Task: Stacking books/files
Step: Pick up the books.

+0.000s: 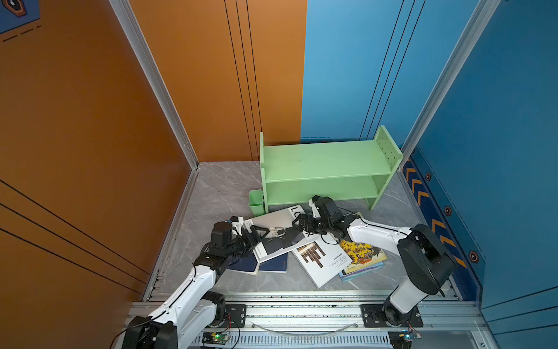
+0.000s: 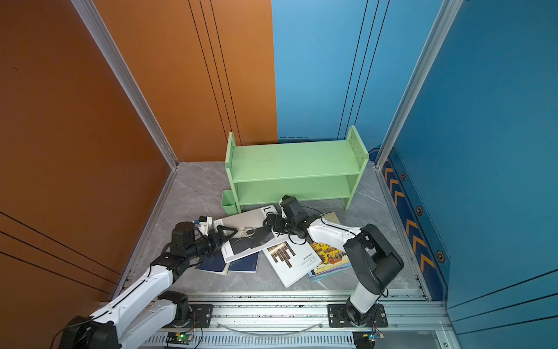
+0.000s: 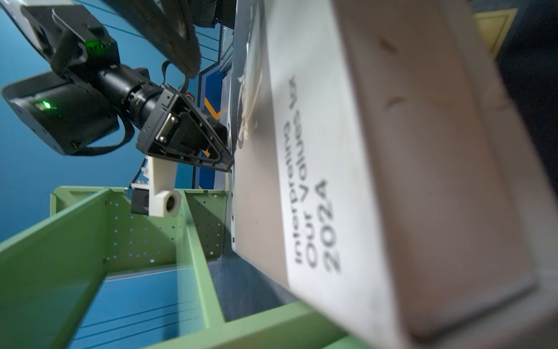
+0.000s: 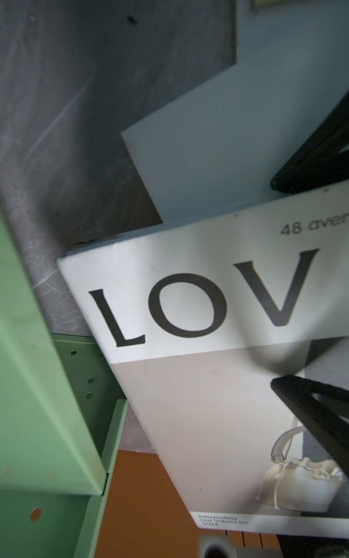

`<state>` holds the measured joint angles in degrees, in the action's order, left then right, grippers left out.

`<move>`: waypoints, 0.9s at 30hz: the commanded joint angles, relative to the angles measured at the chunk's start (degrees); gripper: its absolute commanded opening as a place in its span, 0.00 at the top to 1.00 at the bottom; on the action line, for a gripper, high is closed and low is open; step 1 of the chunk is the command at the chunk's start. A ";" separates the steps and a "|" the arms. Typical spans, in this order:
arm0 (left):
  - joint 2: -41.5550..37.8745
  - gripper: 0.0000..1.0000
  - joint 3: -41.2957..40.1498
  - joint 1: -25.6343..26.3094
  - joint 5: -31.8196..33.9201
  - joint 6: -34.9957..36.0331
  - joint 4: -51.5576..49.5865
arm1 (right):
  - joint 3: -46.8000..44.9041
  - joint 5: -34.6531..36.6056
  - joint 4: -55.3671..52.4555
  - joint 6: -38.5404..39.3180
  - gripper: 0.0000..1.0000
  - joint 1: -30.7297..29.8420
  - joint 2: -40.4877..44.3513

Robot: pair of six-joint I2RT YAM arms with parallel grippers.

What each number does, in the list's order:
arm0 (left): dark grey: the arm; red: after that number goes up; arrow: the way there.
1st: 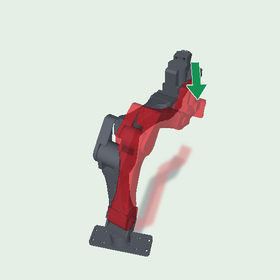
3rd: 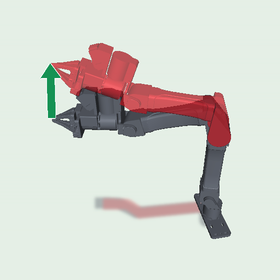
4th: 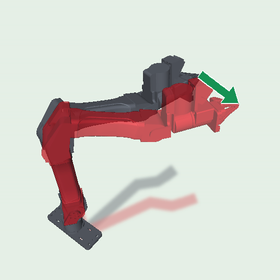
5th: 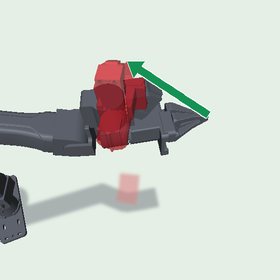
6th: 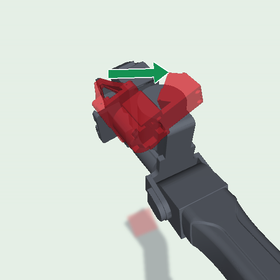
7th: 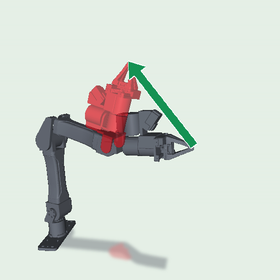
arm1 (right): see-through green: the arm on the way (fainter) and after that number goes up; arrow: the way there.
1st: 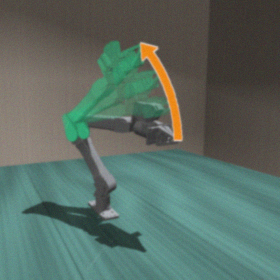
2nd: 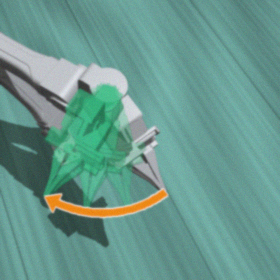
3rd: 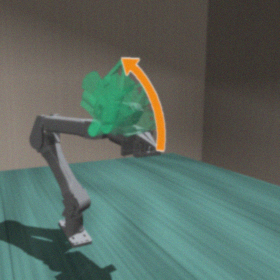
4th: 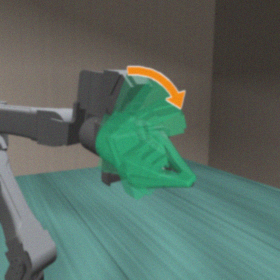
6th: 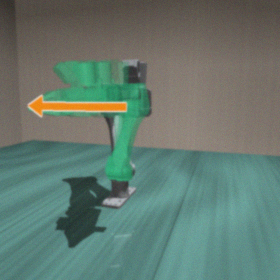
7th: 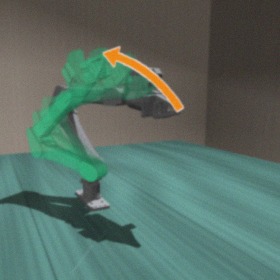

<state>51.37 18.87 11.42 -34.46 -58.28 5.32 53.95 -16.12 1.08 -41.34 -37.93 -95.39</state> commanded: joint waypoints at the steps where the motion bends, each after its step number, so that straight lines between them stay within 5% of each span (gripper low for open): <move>1: -2.36 0.19 2.98 0.62 -1.67 -0.49 -0.52 | 0.62 -2.92 1.82 -0.91 0.04 0.14 -0.66; 27: -1.69 0.71 15.18 0.99 -6.91 1.64 -19.36 | -0.98 -4.90 3.26 -1.90 0.00 3.57 6.21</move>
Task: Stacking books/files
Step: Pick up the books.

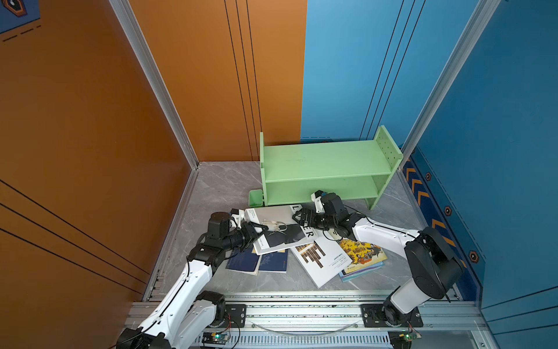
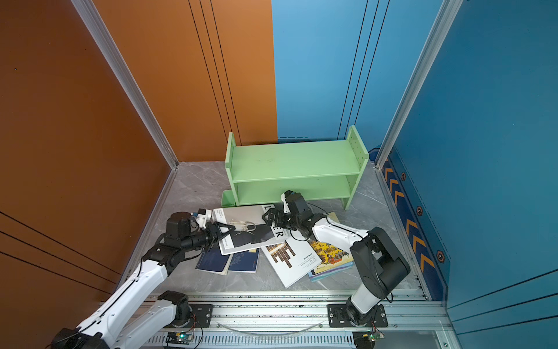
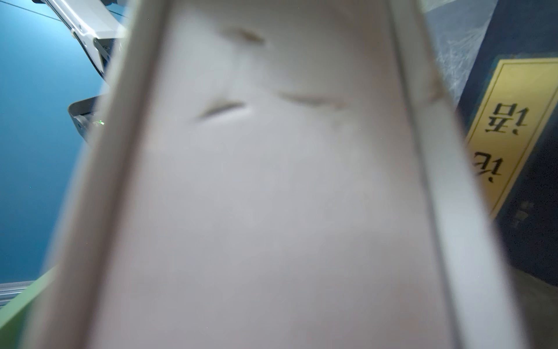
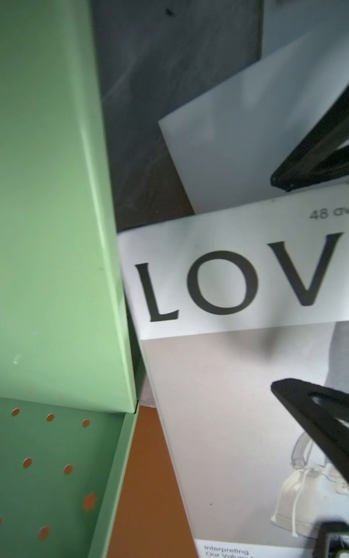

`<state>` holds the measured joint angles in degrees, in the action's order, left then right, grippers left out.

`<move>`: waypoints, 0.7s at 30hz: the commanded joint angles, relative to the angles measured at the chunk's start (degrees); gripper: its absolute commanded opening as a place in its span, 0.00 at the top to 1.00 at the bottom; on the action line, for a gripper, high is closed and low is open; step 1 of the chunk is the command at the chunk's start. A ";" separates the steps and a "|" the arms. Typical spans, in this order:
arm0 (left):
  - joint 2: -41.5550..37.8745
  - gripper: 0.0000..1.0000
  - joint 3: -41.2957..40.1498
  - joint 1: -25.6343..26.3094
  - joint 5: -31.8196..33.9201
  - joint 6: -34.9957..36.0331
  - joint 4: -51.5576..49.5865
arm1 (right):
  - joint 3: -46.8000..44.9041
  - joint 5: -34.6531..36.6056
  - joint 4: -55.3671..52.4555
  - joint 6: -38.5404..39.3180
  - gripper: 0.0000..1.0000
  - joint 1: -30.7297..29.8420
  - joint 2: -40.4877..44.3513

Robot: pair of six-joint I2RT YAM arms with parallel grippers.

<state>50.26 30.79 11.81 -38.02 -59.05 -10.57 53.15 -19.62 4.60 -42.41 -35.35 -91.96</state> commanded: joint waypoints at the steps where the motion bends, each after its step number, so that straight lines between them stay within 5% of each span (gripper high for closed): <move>1: -0.52 0.72 4.11 0.65 -3.84 2.66 -4.12 | -0.08 -1.43 -0.59 -0.78 0.00 1.39 3.43; 21: 4.04 0.81 23.94 2.95 -14.34 4.43 -9.64 | 0.31 2.92 -11.21 0.94 0.00 10.93 20.71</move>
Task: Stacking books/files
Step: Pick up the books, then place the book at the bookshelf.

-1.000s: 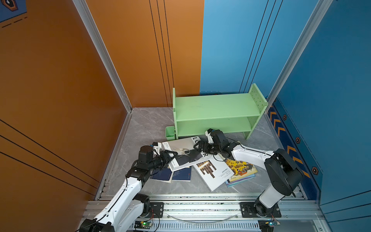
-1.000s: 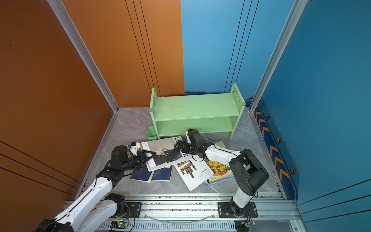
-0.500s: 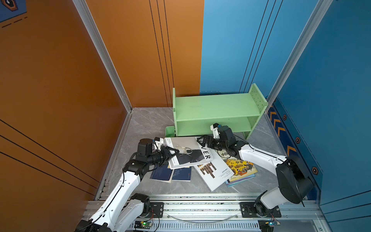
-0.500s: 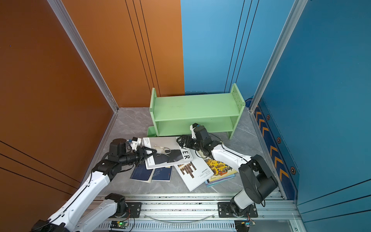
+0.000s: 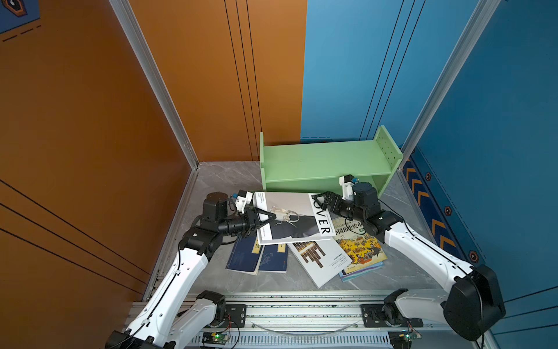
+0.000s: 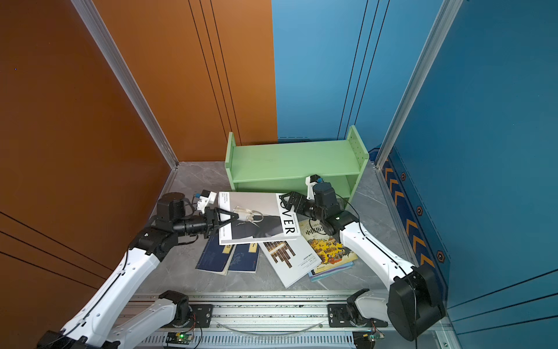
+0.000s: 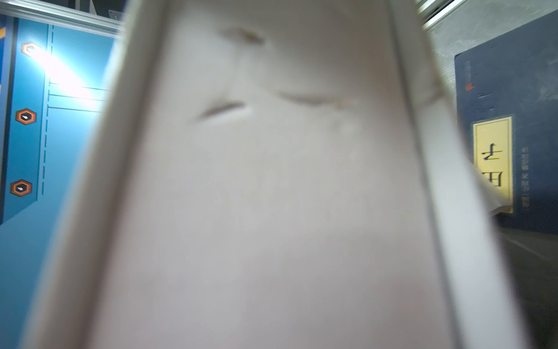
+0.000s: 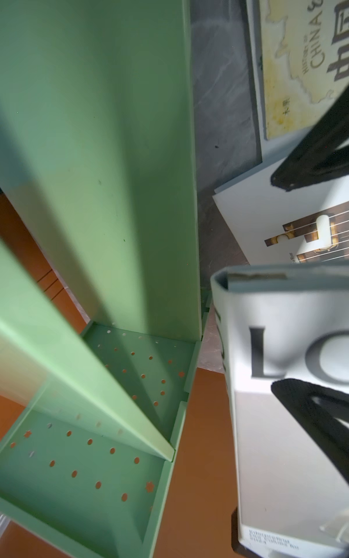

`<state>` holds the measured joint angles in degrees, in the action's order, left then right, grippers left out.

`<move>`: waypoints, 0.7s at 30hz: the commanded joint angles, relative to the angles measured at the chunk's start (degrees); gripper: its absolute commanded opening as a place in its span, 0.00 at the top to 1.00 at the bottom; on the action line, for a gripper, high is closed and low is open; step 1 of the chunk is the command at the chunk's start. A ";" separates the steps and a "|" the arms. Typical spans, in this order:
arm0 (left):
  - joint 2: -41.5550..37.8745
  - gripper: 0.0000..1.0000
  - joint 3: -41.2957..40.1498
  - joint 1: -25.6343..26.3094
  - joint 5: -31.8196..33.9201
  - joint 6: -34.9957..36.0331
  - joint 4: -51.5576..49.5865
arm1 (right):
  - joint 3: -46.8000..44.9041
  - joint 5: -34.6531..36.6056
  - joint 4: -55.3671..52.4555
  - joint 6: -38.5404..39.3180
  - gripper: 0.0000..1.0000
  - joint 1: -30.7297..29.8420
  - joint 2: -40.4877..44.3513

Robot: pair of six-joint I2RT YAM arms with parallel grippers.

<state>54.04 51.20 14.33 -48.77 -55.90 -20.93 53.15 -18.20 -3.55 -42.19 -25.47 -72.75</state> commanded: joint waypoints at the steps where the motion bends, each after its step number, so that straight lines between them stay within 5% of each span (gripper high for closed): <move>1: 0.58 0.81 4.33 0.52 -3.82 1.23 0.69 | 0.29 1.41 -3.18 0.71 0.00 1.49 1.82; 21: 2.87 0.84 10.04 1.17 -5.77 1.84 0.66 | 1.21 1.24 -4.42 0.54 0.00 4.81 5.25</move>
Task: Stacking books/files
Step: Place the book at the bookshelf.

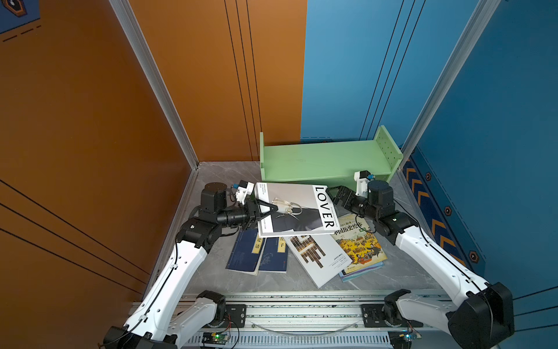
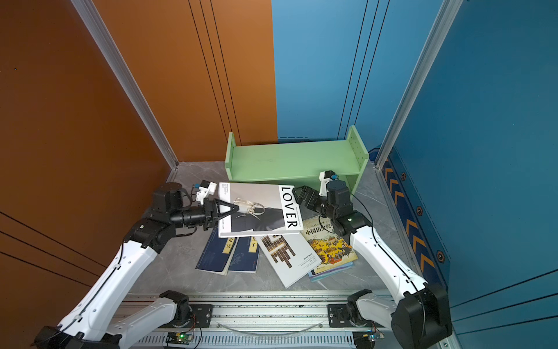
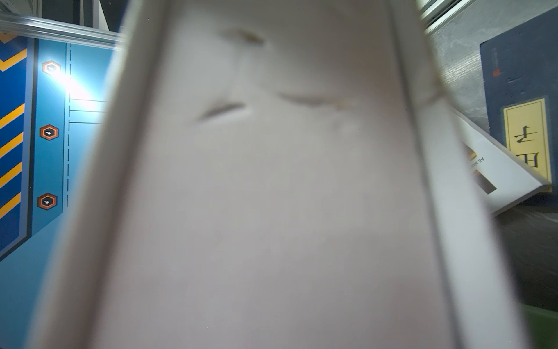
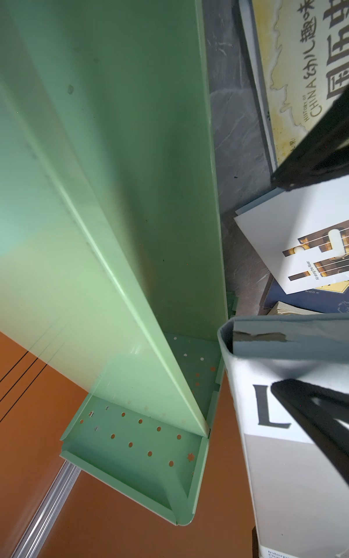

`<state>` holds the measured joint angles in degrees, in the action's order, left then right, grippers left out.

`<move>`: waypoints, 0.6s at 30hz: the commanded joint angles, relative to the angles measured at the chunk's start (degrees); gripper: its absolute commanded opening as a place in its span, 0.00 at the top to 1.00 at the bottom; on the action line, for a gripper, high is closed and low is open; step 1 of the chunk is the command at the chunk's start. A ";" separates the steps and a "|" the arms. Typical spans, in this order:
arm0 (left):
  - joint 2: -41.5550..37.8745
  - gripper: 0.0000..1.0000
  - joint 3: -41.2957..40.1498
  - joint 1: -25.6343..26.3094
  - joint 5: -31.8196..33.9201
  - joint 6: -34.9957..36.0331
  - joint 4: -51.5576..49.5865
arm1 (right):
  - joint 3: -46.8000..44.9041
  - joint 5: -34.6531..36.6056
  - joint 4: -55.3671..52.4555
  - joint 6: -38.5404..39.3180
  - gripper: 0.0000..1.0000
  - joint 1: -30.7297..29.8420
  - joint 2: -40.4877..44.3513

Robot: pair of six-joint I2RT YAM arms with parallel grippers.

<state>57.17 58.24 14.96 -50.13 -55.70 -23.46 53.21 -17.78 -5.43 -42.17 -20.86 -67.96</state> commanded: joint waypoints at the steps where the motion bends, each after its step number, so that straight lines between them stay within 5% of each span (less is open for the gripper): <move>1: -0.21 0.84 3.15 0.59 -4.55 1.57 3.20 | 1.27 0.82 -2.62 0.51 0.00 0.23 0.51; 18: -0.27 0.84 8.18 0.68 -7.86 0.95 3.09 | 5.24 -0.57 -3.69 -0.83 0.00 1.92 3.07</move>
<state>57.67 62.94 14.96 -52.14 -55.72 -23.94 57.25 -18.00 -6.63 -42.33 -19.59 -65.95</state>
